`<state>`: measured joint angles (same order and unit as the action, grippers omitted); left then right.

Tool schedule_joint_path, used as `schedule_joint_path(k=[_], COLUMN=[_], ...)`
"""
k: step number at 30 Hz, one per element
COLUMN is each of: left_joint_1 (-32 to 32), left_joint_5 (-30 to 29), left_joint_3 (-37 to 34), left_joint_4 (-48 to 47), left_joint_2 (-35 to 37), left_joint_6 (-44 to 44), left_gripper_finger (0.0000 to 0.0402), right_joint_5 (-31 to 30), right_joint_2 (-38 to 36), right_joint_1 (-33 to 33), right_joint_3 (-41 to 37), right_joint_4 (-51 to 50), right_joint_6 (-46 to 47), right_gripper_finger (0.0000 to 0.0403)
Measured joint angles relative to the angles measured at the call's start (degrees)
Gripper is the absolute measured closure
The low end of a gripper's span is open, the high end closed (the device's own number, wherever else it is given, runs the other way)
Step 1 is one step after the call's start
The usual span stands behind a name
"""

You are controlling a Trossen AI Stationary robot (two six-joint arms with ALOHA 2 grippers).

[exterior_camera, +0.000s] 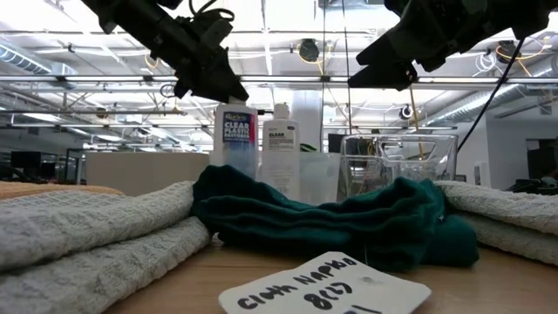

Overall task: Pick & Place Kitchen Items
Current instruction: Put the white plastic restorer bottle into the white bin

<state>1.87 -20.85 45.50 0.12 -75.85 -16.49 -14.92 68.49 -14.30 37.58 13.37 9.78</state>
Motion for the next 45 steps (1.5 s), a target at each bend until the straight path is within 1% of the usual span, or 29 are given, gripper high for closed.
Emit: schedule_joint_path(k=[7,9,15,21,27,33,35,38,42,45], left_joint_1=[0.0,0.0,-0.1,-0.1,-0.2,-0.2,-0.2,-0.2,-0.2,-0.2], left_joint_5=[-0.4,-0.3,0.1,0.8,1.4,1.5,1.5,1.5,1.5,1.5], left_joint_3=[0.1,0.1,0.0,0.1,0.1,0.1,0.1,0.1,0.2,0.1], left_joint_4=[2.0,2.2,1.0,1.5,2.4,3.7,4.2,4.7,5.6,5.8], left_joint_2=[-2.3,-2.6,-1.7,-1.3,-1.3,-1.3,-1.3,-1.2,0.4,2.3], left_joint_6=[-0.2,-0.2,-0.1,1.2,1.7,2.9,2.9,3.8,4.8,4.8], left_gripper_finger=[0.0282,0.0268,0.0209,0.0176,0.0169,0.0167,0.0167,0.0167,0.0167,0.0167], right_joint_5=[0.0,0.0,0.0,0.0,0.2,0.5,2.6,7.9,15.9,20.0], right_joint_2=[0.0,0.0,0.0,0.0,-1.2,-4.7,-6.4,-9.8,-14.3,-17.6], right_joint_1=[0.0,0.0,0.0,-0.1,-0.5,-3.2,-4.2,-5.3,-7.1,-9.2], right_joint_3=[0.0,0.0,0.0,0.0,0.0,0.0,0.0,0.0,0.0,0.0], right_joint_4=[0.0,-0.1,-0.3,-0.4,-0.4,-0.6,-1.6,-4.1,-8.0,-9.9], right_joint_6=[0.0,0.0,0.0,-0.1,-0.2,-1.9,-2.7,-2.2,0.6,0.6], right_gripper_finger=[0.0110,0.0110,0.0110,0.0110,0.0110,0.0110,0.0110,0.0110,0.0110,0.0110])
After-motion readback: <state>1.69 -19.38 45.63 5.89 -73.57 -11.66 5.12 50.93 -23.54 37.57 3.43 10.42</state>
